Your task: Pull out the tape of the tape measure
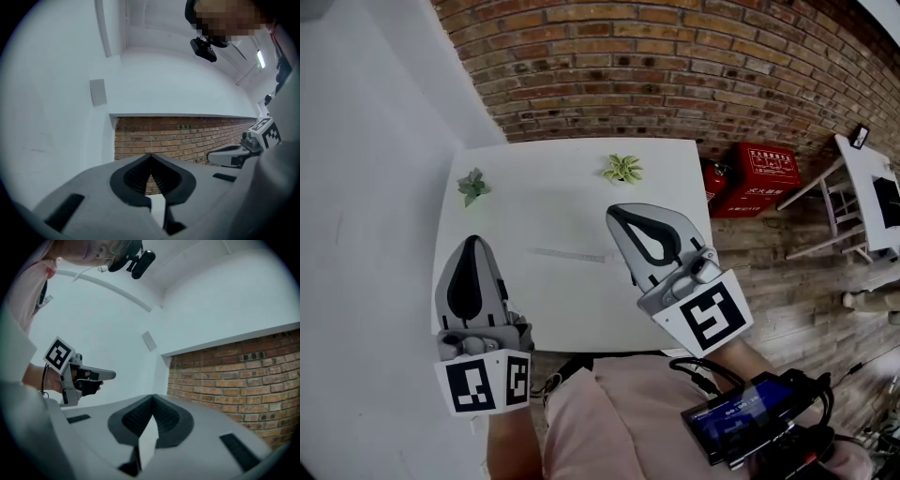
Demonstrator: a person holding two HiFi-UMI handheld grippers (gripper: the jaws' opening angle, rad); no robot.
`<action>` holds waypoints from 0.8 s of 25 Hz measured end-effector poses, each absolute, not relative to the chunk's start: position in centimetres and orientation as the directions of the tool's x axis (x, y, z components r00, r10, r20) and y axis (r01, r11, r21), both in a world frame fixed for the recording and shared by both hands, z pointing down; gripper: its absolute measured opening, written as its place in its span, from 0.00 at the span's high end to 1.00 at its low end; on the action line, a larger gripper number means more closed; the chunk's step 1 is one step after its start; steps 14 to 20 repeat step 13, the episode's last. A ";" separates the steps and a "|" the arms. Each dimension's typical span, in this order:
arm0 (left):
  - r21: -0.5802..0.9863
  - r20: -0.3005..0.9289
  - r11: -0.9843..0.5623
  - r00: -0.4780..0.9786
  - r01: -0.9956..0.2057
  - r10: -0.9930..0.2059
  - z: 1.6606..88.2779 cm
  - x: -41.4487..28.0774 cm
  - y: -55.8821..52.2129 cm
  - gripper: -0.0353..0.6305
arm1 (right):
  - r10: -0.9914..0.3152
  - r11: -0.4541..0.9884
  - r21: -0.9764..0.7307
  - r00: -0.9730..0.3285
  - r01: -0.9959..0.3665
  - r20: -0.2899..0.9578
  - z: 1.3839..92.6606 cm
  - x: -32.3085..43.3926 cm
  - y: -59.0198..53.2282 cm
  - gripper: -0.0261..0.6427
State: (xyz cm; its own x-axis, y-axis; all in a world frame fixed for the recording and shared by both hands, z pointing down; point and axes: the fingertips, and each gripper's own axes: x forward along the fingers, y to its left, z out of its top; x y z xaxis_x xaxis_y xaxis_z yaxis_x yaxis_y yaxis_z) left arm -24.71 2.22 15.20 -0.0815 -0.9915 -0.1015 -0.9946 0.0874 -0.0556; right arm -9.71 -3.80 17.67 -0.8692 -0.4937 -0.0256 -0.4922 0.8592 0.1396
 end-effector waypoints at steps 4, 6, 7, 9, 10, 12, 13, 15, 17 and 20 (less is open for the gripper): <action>-0.053 -0.096 0.088 -0.083 -0.995 -0.992 15.4 -24.8 2.1 0.94 | -0.495 0.859 0.140 -0.869 -0.492 -0.017 17.8 -9.7 -3.9 0.95; -0.052 -0.094 0.093 -0.087 -0.994 -0.992 15.5 -24.8 2.0 0.94 | -0.496 0.859 0.140 -0.868 -0.493 -0.017 17.9 -9.6 -4.2 0.95; -0.052 -0.094 0.094 -0.089 -0.994 -0.992 15.6 -24.9 1.9 0.94 | -0.496 0.858 0.140 -0.868 -0.493 -0.017 18.0 -9.5 -4.3 0.95; -0.052 -0.095 0.095 -0.090 -0.994 -0.991 15.7 -24.9 1.8 0.94 | -0.498 0.857 0.142 -0.867 -0.495 -0.015 18.2 -9.5 -4.5 0.95; -0.053 -0.096 0.095 -0.090 -0.994 -0.991 15.6 -24.9 1.7 0.94 | -0.499 0.857 0.142 -0.867 -0.496 -0.014 18.2 -9.5 -4.7 0.95; -0.056 -0.098 0.094 -0.089 -0.994 -0.991 15.6 -24.8 1.4 0.94 | -0.500 0.856 0.141 -0.866 -0.497 -0.013 18.2 -9.4 -4.9 0.95; -0.058 -0.098 0.094 -0.088 -0.994 -0.991 15.5 -24.7 1.3 0.94 | -0.501 0.856 0.141 -0.866 -0.497 -0.012 18.2 -9.4 -5.1 0.95; -0.058 -0.098 0.094 -0.088 -0.994 -0.991 15.5 -24.7 1.3 0.94 | -0.501 0.856 0.141 -0.866 -0.497 -0.012 18.2 -9.4 -5.1 0.95; -0.058 -0.098 0.094 -0.088 -0.994 -0.991 15.5 -24.7 1.3 0.94 | -0.501 0.856 0.141 -0.866 -0.497 -0.012 18.2 -9.4 -5.1 0.95; -0.058 -0.098 0.094 -0.088 -0.994 -0.991 15.5 -24.7 1.3 0.94 | -0.501 0.856 0.141 -0.866 -0.497 -0.012 18.2 -9.4 -5.1 0.95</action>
